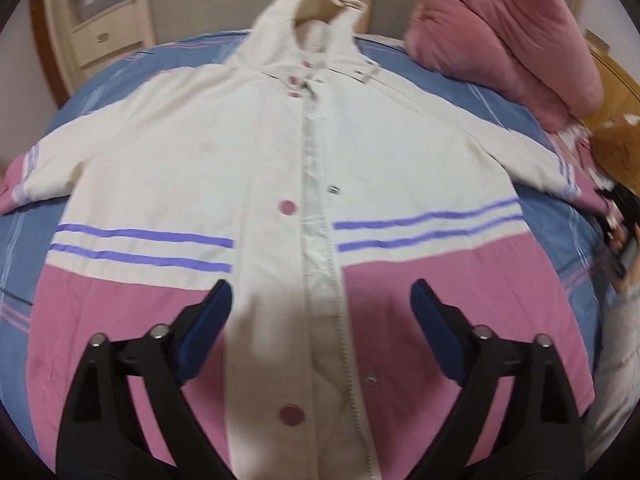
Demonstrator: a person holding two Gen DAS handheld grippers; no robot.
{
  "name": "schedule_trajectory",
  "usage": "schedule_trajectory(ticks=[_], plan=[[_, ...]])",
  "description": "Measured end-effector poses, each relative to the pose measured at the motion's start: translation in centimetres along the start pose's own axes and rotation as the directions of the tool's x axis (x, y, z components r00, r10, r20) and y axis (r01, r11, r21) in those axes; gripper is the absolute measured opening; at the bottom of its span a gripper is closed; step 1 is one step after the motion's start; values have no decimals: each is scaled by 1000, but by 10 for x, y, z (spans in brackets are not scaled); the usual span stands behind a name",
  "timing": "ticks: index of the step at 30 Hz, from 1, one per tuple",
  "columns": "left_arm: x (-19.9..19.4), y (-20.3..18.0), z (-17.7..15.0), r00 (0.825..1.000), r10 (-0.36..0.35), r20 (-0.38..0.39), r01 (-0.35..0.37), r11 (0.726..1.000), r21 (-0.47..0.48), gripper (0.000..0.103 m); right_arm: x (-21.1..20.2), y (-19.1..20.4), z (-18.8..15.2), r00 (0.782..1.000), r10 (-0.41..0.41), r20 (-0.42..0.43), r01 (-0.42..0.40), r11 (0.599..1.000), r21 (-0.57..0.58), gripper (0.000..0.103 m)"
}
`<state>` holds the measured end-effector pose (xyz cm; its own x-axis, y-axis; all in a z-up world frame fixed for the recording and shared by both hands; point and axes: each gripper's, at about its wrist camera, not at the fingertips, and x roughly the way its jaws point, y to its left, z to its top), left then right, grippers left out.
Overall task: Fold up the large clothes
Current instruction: 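Grasp the pink sleeve cuff with the right gripper and lift it, then fold the pink sleeve across the jacket body with the right gripper, then release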
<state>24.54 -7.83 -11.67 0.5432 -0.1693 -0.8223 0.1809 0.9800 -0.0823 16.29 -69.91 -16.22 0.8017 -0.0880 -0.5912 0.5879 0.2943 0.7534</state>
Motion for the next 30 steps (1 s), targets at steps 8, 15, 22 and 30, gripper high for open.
schedule_trajectory(ticks=[8,15,22,30], plan=[[-14,10,-7,994,105,33,-106,994,24,97,-62,80,-16,952,280,125,-259,953,-158,11],[-19,67,-12,997,67,-34,-71,987,-146,97,-94,269,-152,771,563,-298,-637,684,-356,11],[-28,117,-27,991,124,-56,-133,965,-226,97,-73,372,-340,647,419,-637,-753,478,-451,12],[-39,154,-29,987,147,-57,-158,948,-276,98,-59,363,-457,687,140,-713,-699,396,-596,79]])
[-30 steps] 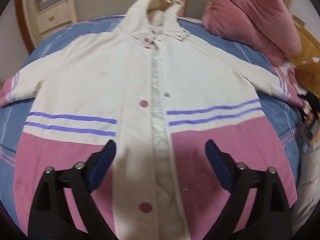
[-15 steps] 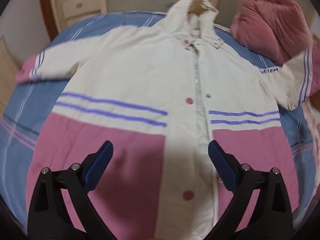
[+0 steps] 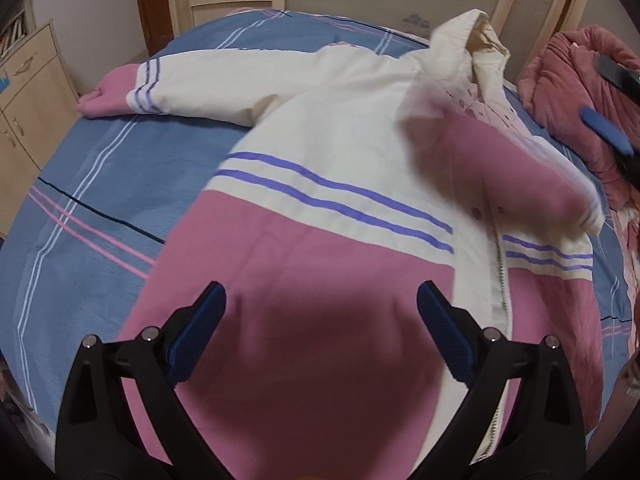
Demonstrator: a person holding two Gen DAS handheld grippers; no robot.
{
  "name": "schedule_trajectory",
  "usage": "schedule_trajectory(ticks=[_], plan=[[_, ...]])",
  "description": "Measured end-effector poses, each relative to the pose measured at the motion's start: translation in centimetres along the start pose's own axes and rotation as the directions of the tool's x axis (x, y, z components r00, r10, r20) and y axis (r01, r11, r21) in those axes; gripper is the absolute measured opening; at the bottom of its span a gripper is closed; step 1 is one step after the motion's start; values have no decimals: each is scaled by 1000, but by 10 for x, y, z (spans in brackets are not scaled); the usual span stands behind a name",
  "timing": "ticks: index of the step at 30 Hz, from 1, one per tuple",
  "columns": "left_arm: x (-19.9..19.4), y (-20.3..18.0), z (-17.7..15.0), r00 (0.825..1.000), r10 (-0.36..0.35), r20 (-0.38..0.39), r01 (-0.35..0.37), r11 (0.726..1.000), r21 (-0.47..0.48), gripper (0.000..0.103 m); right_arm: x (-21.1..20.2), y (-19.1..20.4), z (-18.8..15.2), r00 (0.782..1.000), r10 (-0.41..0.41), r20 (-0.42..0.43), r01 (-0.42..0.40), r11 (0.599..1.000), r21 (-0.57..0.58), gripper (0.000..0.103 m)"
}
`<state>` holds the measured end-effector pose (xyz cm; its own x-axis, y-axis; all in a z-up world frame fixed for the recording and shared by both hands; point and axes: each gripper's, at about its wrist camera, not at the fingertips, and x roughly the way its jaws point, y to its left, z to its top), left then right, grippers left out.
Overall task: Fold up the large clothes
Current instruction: 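Fold the pink sleeve across the jacket body with the right gripper, then release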
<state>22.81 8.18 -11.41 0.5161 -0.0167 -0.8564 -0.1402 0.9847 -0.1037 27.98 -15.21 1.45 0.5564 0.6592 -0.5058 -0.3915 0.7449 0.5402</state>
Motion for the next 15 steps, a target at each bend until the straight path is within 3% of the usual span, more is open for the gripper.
schedule_trajectory(ticks=[2,7,10,12,14,15], plan=[[-1,2,4,1000,1,-5,-1,1000,-1,98,-28,-7,-3,998,-8,59,7,1000,20,96],[7,-7,26,997,-43,-57,44,999,9,98,-60,-83,-22,993,-64,96,45,982,185,98],[21,-29,53,990,-117,-78,118,993,7,98,-70,-114,-34,994,-48,100,19,962,274,98],[44,-50,67,976,-175,-129,176,984,-2,97,-70,-128,-47,993,-62,98,29,950,310,98],[68,-66,72,971,-144,-189,151,988,24,89,-71,-137,-57,994,-57,91,24,945,328,98],[78,-70,73,968,-125,-217,135,990,34,80,-72,-139,-60,995,-57,86,26,944,329,98]])
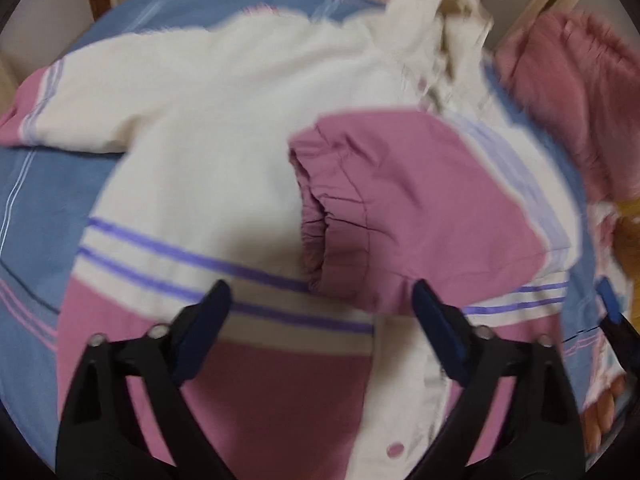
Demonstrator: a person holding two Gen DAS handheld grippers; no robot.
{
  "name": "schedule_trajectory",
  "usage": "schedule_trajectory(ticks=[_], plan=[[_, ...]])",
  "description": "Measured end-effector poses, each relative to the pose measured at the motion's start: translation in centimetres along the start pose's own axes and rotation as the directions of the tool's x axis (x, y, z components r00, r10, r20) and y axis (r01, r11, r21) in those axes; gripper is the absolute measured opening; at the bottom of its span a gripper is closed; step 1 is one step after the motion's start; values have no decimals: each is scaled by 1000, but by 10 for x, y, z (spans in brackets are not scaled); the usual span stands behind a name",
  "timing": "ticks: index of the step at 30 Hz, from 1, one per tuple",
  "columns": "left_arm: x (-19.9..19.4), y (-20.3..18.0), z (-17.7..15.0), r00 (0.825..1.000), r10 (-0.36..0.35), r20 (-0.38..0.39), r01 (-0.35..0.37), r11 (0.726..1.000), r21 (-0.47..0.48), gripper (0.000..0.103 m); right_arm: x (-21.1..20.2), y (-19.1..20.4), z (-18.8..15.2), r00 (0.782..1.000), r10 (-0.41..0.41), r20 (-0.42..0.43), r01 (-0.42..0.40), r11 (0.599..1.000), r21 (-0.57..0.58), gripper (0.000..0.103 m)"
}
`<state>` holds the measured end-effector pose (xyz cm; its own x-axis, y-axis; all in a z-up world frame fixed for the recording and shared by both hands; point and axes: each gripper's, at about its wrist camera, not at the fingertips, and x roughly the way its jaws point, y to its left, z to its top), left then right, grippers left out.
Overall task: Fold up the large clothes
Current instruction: 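Fold the pink sleeve across the jacket body with the right gripper, then release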
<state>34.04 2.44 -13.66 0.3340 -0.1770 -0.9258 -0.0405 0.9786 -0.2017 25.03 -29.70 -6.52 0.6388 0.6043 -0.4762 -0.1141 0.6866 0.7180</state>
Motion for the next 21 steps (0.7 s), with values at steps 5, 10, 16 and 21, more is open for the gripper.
schedule_trajectory(ticks=[5,10,16,21], plan=[[24,-3,10,993,-78,-85,75,996,-45,35,2,-17,-1,997,-72,-17,72,997,8,98],[11,-9,9,992,-40,-116,41,999,4,31,-1,-29,6,997,-70,-17,71,996,50,98],[-13,-4,38,999,42,-27,-41,999,23,30,-9,-41,18,992,-127,21,122,982,143,98],[-34,9,80,982,21,185,-17,1000,-26,30,-16,-54,24,992,-106,62,88,966,244,98]])
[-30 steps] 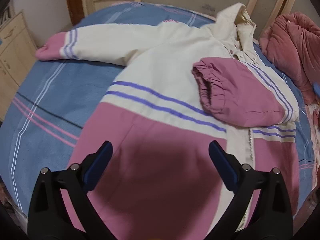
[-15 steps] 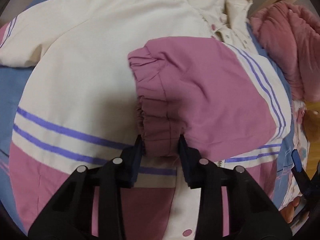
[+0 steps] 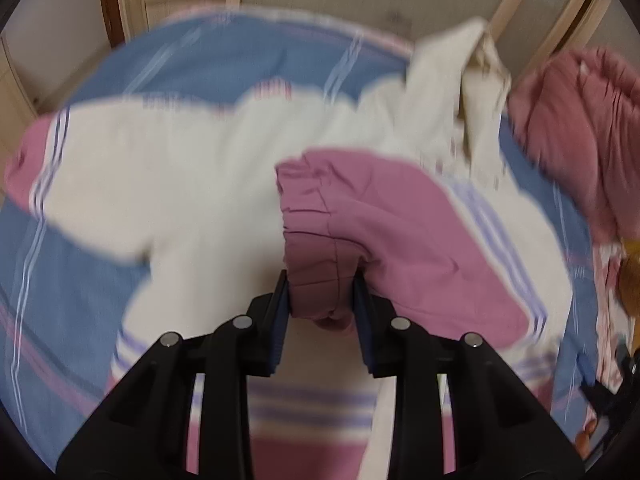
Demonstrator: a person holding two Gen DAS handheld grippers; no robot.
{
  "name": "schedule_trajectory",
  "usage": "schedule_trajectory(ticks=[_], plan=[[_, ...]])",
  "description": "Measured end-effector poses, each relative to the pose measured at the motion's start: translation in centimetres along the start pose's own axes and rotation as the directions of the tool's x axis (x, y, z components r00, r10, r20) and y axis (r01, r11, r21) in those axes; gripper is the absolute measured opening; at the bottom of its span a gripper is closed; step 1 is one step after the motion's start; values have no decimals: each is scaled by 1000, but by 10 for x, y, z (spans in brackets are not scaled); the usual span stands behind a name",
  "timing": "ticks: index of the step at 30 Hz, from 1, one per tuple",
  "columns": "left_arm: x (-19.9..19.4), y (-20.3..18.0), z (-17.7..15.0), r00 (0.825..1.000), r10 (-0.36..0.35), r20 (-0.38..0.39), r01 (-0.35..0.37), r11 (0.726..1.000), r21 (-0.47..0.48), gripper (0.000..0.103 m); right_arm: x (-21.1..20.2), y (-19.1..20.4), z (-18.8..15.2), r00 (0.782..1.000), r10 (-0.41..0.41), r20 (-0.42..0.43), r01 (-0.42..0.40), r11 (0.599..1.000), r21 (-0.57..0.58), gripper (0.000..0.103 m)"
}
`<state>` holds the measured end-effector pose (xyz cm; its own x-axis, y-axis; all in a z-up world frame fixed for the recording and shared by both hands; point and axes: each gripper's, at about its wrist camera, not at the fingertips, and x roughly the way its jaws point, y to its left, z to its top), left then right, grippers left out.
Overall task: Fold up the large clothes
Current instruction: 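Fold the pink sleeve across the jacket body with the right gripper, then release, then grasp the other pink sleeve cuff with the left gripper and lift it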
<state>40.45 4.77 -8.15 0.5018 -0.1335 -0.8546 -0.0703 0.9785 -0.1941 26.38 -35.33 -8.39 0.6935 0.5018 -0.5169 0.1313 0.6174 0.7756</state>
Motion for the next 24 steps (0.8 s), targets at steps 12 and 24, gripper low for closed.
schedule_trajectory(ticks=[12,24], plan=[[36,0,3,991,103,84,-107,993,50,32,71,-24,18,1000,-22,-13,23,997,75,91],[75,-4,-24,993,110,42,-112,992,65,44,91,-34,19,925,-362,118,376,918,-127,83]])
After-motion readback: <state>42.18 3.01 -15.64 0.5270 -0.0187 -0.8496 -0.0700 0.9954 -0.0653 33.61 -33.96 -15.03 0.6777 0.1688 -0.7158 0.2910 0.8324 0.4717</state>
